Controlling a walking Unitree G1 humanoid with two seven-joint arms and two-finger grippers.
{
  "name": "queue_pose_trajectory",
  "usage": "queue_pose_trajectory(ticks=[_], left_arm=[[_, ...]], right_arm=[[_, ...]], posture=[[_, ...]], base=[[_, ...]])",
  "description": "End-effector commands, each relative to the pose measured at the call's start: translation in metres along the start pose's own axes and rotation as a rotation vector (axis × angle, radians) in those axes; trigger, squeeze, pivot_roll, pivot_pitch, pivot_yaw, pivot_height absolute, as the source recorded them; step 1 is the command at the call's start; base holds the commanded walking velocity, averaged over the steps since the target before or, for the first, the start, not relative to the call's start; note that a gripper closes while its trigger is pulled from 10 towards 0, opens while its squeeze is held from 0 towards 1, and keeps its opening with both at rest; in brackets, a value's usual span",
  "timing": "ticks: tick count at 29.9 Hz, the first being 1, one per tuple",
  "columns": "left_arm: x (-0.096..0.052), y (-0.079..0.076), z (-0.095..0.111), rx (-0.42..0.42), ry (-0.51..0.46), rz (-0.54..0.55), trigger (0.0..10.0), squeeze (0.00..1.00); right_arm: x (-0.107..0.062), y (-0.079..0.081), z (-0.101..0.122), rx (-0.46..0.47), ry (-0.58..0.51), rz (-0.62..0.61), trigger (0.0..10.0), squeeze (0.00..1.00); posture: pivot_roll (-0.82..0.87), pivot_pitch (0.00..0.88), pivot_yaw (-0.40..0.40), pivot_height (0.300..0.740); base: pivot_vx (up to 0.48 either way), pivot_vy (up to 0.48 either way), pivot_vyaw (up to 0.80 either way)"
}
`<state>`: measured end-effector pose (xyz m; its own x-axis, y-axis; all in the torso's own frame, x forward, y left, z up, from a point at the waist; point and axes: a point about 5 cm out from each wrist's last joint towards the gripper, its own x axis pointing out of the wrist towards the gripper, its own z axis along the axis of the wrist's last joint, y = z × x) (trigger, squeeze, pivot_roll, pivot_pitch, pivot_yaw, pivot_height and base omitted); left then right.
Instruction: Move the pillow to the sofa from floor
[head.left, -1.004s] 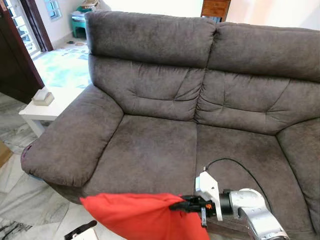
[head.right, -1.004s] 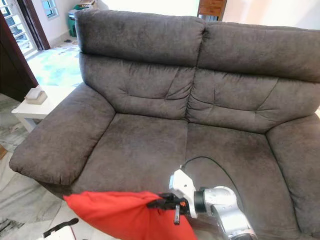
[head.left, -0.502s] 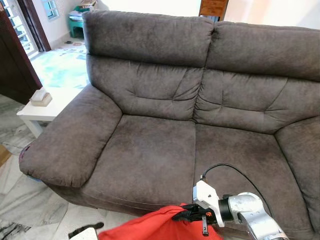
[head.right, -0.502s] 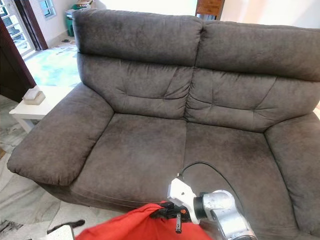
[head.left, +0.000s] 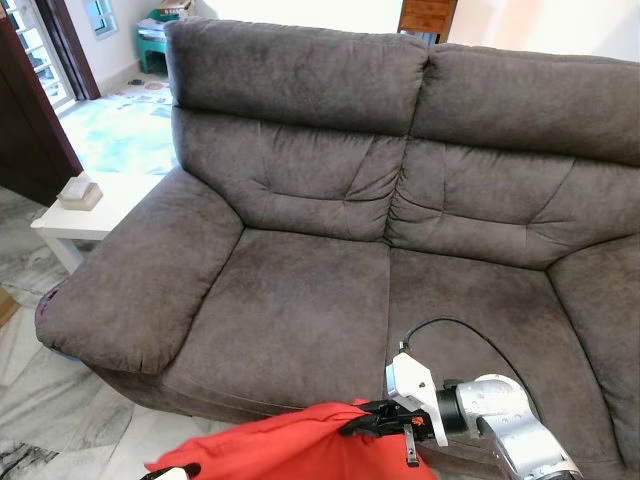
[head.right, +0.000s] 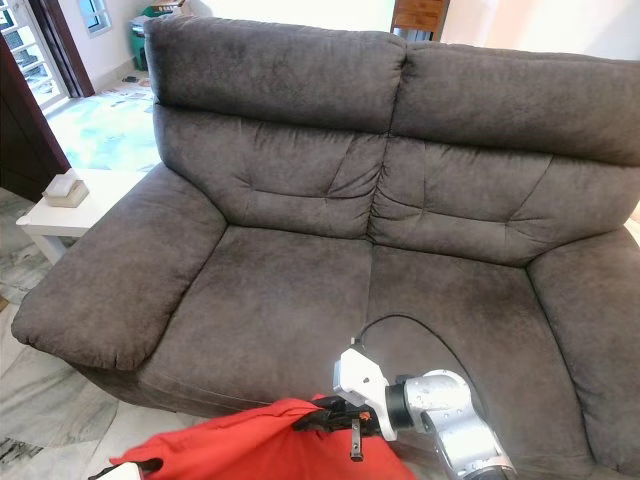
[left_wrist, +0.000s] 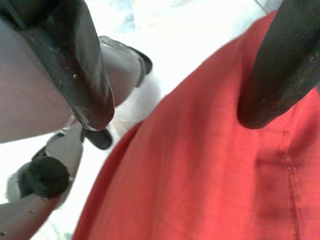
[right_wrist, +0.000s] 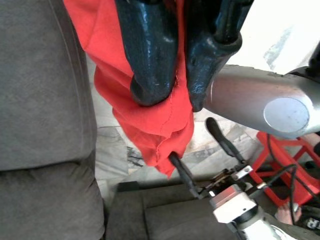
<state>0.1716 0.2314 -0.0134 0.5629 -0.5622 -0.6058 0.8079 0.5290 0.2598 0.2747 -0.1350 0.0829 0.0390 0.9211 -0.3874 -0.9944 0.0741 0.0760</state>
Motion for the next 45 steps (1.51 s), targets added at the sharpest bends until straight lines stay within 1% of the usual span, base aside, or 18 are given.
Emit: queue_pose_trajectory(ticks=[1,3,6,7,9,11,13,17,20,24,28,30,33,34,37,38,41,45], left_arm=[[-0.003,0.000,-0.005,-0.001,0.020,0.015,10.0,0.00],[-0.004,0.004,-0.005,0.002,0.015,0.049,10.0,0.00],[-0.008,0.015,0.000,0.030,-0.012,0.112,10.0,0.00],[-0.008,0.016,0.001,0.037,-0.018,0.116,10.0,0.00],[-0.009,0.017,0.004,0.040,-0.035,0.123,10.0,0.00],[-0.009,0.016,0.009,0.011,-0.076,0.124,10.0,0.00],[-0.010,0.015,0.012,0.005,-0.093,0.112,10.0,0.00],[-0.012,0.014,0.013,0.014,-0.094,0.101,10.0,0.00],[-0.014,0.012,0.008,0.028,-0.066,0.090,10.0,0.00],[-0.017,0.006,-0.001,0.013,-0.020,0.053,10.0,0.00],[-0.018,0.005,-0.002,0.006,-0.012,0.041,10.0,0.00],[-0.019,0.005,-0.003,0.001,-0.011,0.043,10.0,0.00],[-0.018,0.004,-0.005,-0.024,-0.005,0.036,10.0,0.00],[-0.019,0.000,-0.009,-0.045,0.016,0.011,10.0,0.00],[-0.020,-0.004,-0.014,-0.050,0.044,-0.006,10.0,0.00],[-0.022,-0.008,-0.020,-0.072,0.073,-0.031,10.0,0.00],[-0.024,-0.011,-0.025,-0.084,0.094,-0.047,10.0,0.00],[-0.026,-0.009,-0.027,-0.087,0.105,-0.042,10.0,0.00]], right_arm=[[-0.003,-0.002,0.024,-0.086,-0.074,0.022,10.0,0.00],[-0.004,-0.001,0.024,-0.088,-0.065,0.033,10.0,0.00],[-0.005,0.001,0.020,-0.082,-0.040,0.043,10.0,0.00],[-0.005,0.001,0.019,-0.080,-0.036,0.044,10.0,0.00],[-0.004,0.002,0.017,-0.077,-0.031,0.046,10.0,0.00],[-0.001,0.004,0.010,-0.053,-0.014,0.045,10.0,0.00],[-0.001,0.004,0.008,-0.047,-0.010,0.047,10.0,0.00],[0.000,0.005,0.008,-0.042,-0.015,0.053,10.0,0.00],[0.000,0.005,0.011,-0.047,-0.022,0.055,10.0,0.00],[-0.002,0.003,0.013,-0.054,-0.024,0.055,10.0,0.00],[-0.005,0.002,0.014,-0.074,-0.009,0.067,10.0,0.00],[-0.005,0.003,0.015,-0.080,-0.001,0.101,10.0,0.00],[-0.006,0.005,0.015,-0.088,0.003,0.121,10.0,0.00],[-0.006,0.006,0.018,-0.091,-0.004,0.134,10.0,0.00],[-0.006,0.007,0.019,-0.096,-0.012,0.147,10.0,0.00],[-0.008,0.008,0.021,-0.101,-0.018,0.158,10.0,0.00],[-0.010,0.008,0.022,-0.104,-0.019,0.165,10.0,0.00],[-0.011,0.008,0.022,-0.106,-0.013,0.179,10.0,0.00]], posture=[[0.17,0.116,-0.045,0.740],[0.17,0.116,-0.045,0.740],[0.17,0.119,-0.047,0.740],[0.17,0.119,-0.047,0.740],[0.17,0.118,-0.048,0.740],[0.17,0.117,-0.047,0.740],[0.17,0.117,-0.047,0.740],[0.17,0.118,-0.046,0.740],[0.17,0.118,-0.045,0.740],[0.17,0.113,-0.043,0.740],[0.17,0.114,-0.042,0.740],[0.18,0.117,-0.041,0.740],[0.17,0.115,-0.041,0.740],[0.17,0.116,-0.041,0.740],[0.17,0.115,-0.039,0.740],[0.17,0.113,-0.037,0.740],[0.17,0.112,-0.036,0.740],[0.17,0.113,-0.039,0.740]], base=[[0.000,0.000,0.00],[0.000,0.000,0.00],[0.000,0.000,0.00],[0.000,0.000,0.00],[0.000,0.000,0.00],[0.000,0.000,0.00],[0.000,0.000,0.00],[0.000,0.000,0.00],[0.000,0.000,0.00],[0.000,0.000,0.00],[0.000,0.000,0.00],[0.000,0.000,0.00],[0.000,0.000,0.00],[0.000,0.000,0.00],[0.000,0.000,0.00],[0.000,0.000,0.00],[0.000,0.000,0.00],[0.000,0.000,0.00]])
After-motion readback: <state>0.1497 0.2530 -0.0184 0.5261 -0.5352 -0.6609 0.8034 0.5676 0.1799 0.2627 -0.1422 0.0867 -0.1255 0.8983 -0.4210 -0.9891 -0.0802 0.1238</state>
